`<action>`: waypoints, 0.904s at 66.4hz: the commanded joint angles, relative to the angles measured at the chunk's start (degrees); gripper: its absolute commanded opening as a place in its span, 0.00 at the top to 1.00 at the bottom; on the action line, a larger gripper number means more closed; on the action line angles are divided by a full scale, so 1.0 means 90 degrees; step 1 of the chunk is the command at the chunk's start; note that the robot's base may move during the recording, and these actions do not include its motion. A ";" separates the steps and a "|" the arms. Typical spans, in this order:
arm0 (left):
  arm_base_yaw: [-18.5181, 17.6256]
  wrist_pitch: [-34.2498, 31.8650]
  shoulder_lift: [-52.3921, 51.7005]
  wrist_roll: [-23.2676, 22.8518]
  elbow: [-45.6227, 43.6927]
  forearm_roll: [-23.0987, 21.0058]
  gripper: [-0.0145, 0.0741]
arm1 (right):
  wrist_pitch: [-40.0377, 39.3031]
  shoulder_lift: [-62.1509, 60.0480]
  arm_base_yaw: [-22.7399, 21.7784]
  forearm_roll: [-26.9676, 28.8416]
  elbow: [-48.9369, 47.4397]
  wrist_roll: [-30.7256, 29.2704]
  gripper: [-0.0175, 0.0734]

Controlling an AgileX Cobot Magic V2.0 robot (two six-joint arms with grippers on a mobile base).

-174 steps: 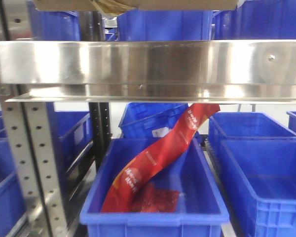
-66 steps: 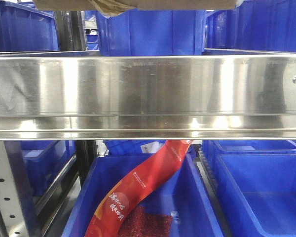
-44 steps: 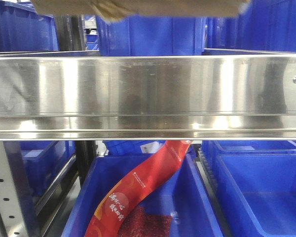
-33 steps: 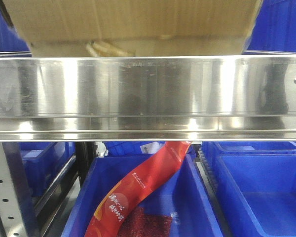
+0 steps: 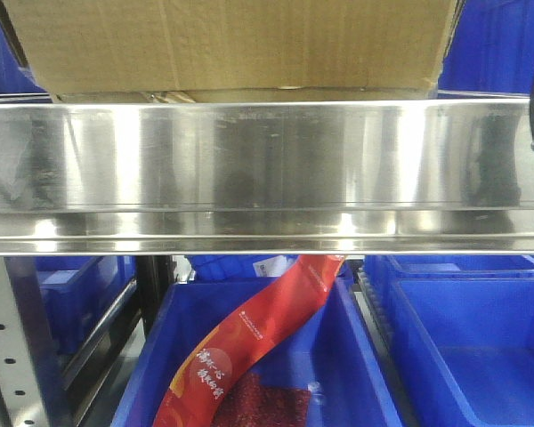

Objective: Stack two boxes on right shelf middle
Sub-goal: 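Lower the held box onto the middle steel shelf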

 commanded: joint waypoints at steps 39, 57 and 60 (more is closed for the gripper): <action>-0.0005 -0.0239 -0.0187 0.0026 -0.1035 -0.0162 0.40 | -0.0265 -0.0541 -0.0008 -0.0242 -0.0050 -0.0096 0.23; -0.0005 -0.0239 -0.0187 0.0026 -0.1139 -0.0162 0.96 | -0.0107 -0.0660 -0.0008 -0.0598 -0.0050 -0.0126 0.98; -0.0005 -0.0239 -0.0187 0.0026 -0.1139 -0.0162 0.96 | 0.0021 -0.0678 -0.0008 -0.0559 -0.0050 -0.0126 0.99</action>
